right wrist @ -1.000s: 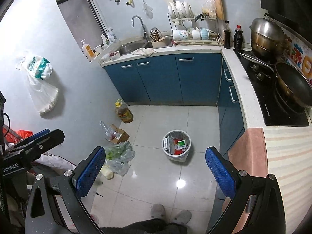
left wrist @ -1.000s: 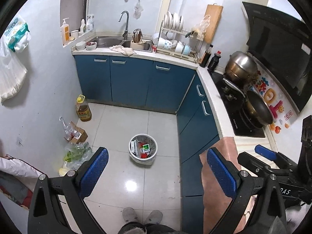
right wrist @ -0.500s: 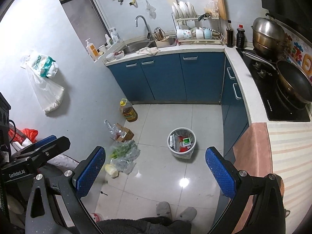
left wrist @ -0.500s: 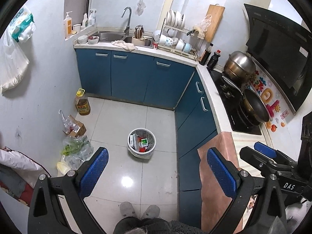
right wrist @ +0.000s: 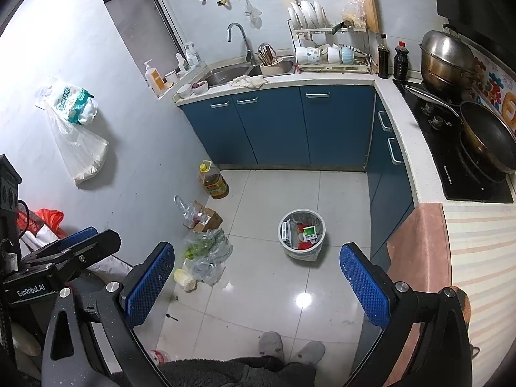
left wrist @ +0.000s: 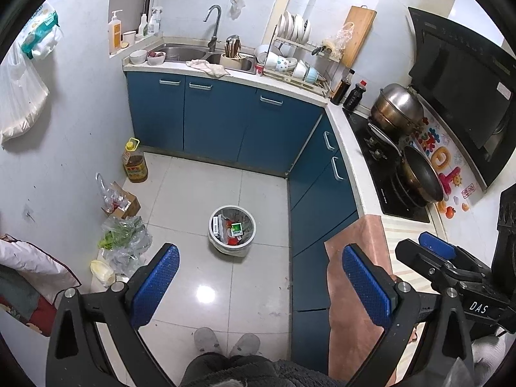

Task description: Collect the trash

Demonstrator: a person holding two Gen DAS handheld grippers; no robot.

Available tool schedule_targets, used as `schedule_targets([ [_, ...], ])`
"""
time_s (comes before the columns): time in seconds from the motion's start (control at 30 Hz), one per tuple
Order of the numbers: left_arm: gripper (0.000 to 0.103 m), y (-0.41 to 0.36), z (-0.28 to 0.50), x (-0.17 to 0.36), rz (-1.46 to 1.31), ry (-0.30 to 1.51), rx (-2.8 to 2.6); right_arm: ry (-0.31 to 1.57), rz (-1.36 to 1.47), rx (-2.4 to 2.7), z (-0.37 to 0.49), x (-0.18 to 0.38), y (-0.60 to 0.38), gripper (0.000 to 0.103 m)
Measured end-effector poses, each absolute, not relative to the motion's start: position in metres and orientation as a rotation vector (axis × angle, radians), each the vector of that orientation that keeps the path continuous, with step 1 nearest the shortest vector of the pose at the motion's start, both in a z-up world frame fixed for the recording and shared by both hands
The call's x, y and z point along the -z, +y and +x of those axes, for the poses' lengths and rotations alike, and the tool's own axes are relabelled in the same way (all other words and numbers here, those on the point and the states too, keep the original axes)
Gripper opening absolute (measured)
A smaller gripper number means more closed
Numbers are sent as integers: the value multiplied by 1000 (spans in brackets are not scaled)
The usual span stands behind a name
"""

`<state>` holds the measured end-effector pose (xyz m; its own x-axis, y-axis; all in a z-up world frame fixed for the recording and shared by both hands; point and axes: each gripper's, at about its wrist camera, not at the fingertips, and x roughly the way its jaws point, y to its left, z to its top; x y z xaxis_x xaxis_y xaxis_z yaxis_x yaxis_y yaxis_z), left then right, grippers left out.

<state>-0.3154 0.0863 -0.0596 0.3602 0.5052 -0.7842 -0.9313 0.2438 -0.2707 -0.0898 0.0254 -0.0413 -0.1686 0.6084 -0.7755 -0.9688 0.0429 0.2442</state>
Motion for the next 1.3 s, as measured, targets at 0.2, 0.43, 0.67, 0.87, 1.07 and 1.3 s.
schedule_targets([
  [0.2,103,83,-313,60,-826,627,-1065,916,-536,-1522,-89,41,24,103],
  [0.43,103,82,-310,59,-834,631,-1050,916,-537,-1521,-87,40,22,103],
  [0.67,103,82,-307,58,-829,644,-1033,919,-531,-1519,-81,39,21,103],
  [0.87,103,81,-306,54,-815,653,-1032,928,-524,-1513,-77,39,18,103],
  [1.07,103,80,-305,54,-815,655,-1030,928,-526,-1512,-77,38,17,103],
  [1.3,103,79,-306,55,-812,659,-1025,929,-523,-1517,-77,38,15,103],
])
